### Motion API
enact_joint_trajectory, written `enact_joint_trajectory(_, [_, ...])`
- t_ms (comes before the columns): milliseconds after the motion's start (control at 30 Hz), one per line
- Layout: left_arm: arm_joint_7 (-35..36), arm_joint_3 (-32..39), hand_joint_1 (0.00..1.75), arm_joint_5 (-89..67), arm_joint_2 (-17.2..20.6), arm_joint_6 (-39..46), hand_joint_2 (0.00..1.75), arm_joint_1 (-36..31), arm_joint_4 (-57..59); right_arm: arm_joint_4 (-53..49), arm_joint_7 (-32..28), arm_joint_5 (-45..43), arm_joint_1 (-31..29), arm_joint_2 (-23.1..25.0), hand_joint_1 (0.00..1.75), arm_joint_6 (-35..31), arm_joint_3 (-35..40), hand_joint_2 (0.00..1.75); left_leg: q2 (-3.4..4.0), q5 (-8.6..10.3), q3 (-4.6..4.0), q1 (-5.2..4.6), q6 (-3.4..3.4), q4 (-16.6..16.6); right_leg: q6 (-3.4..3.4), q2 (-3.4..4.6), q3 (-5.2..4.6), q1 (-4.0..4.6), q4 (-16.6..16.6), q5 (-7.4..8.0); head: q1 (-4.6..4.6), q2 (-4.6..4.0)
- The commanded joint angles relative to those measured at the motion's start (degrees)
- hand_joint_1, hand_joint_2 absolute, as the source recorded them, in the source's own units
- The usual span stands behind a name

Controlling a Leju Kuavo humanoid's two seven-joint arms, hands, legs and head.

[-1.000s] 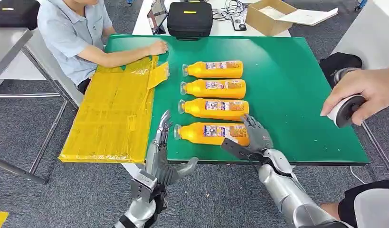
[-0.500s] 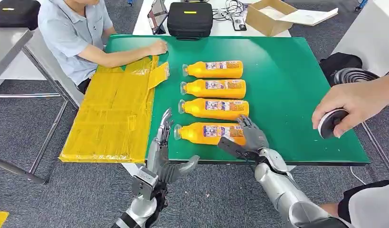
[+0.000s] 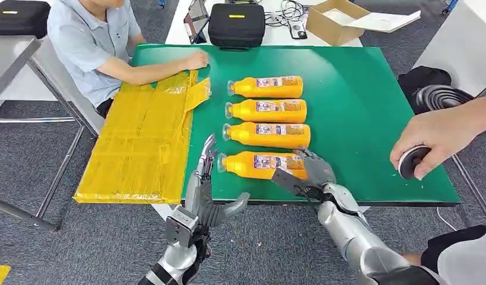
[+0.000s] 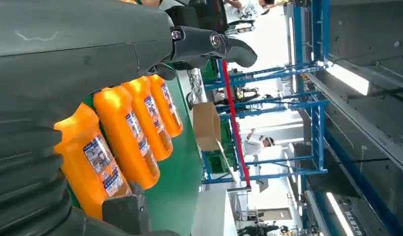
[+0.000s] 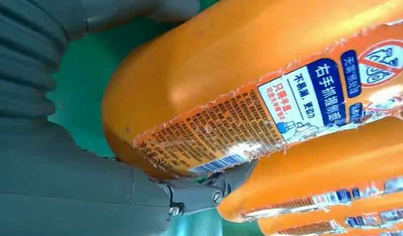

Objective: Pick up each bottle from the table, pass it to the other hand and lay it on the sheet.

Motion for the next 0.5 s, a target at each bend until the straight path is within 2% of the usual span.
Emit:
enact_joint_trajectory(33, [-1.01, -0.77, 0.00, -0.05, 1.72, -0.40, 1.75, -1.56, 1.50, 6.00, 0.74, 0.75, 0.31, -1.12, 1.69, 3.40, 3.11, 1.75, -0.15, -0.02, 0.25, 0.05, -0.06, -0.05, -0.09, -0.16, 0.31, 0.06, -0.07, -0.06, 0.00, 0.00])
enact_joint_trajectory(67, [-0.93, -0.55, 0.00, -0.33, 1.94, -0.12, 1.75, -1.42, 1.12, 6.05, 0.71, 0.71, 0.62, -1.38, 1.75, 3.85, 3.04, 1.75, -0.18, -0.01, 0.28, 0.08, -0.07, -0.07, -0.11, -0.18, 0.35, 0.09, -0.11, -0.06, 0.00, 0.00])
enact_joint_trajectory(167, [-0.70, 0.41, 0.00, -0.38, 2.23, 0.01, 1.75, -1.02, 0.04, 6.17, 0.32, -0.15, 1.59, -1.80, 1.75, 5.51, 2.17, 1.75, -0.13, -0.03, 0.33, 0.05, -0.05, -0.07, -0.07, -0.13, 0.38, 0.06, -0.09, -0.06, 0.00, 0.00])
enact_joint_trajectory(233, [-0.42, 0.76, 0.00, -0.33, 2.45, -0.89, 1.75, -0.68, -0.42, 6.30, 0.25, -0.55, 2.07, -1.97, 1.75, 8.88, 2.07, 1.75, -0.16, -0.03, 0.46, 0.06, -0.05, -0.10, -0.08, -0.17, 0.53, 0.06, -0.12, -0.07, 0.00, 0.00])
enact_joint_trajectory(300, [-0.40, 1.15, 0.00, -0.36, 2.50, -1.15, 1.75, -0.36, -0.69, 5.31, -1.73, -1.11, 3.09, -1.84, 1.75, 8.75, 1.74, 1.75, -0.21, -0.03, 0.57, 0.10, -0.08, -0.13, -0.12, -0.21, 0.67, 0.11, -0.18, -0.08, 0.00, 0.00])
enact_joint_trajectory(367, [-0.35, 2.03, 0.00, -0.44, 2.52, -0.96, 1.75, 0.27, -1.66, 3.80, -6.24, -4.34, 4.71, -0.73, 1.75, 8.85, -0.82, 1.75, -0.13, -0.06, 0.64, 0.09, -0.06, -0.11, -0.09, -0.13, 0.71, 0.10, -0.16, -0.06, 0.02, 0.00])
enact_joint_trajectory(500, [-0.36, 2.21, 0.00, -0.46, 2.69, -0.93, 1.75, 0.42, -1.97, 3.65, -6.37, -4.43, 5.22, -0.26, 1.75, 8.55, -0.84, 1.75, -0.06, -0.08, 0.68, 0.07, -0.07, -0.09, -0.09, -0.06, 0.74, 0.09, -0.13, -0.05, 0.02, 0.00])
